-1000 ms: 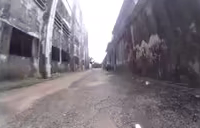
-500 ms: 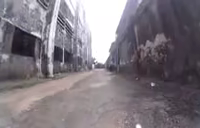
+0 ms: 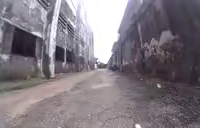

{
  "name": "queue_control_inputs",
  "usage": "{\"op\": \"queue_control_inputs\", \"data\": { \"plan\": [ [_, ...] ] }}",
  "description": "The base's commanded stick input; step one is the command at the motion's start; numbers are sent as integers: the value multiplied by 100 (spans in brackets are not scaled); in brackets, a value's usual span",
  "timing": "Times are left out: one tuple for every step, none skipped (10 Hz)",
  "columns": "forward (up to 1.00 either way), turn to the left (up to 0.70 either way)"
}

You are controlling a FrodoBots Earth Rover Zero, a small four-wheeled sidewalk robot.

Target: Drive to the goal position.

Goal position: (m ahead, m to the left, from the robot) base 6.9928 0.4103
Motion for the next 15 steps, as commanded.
{"op": "queue_control_inputs", "data": {
  "plan": [
    [30,0],
    [30,0],
    [30,0],
    [30,0],
    [30,0],
    [30,0],
    [30,0],
    [30,0],
    [30,0],
    [30,0],
    [30,0],
    [30,0],
    [30,0],
    [30,0],
    [30,0]
  ]
}}
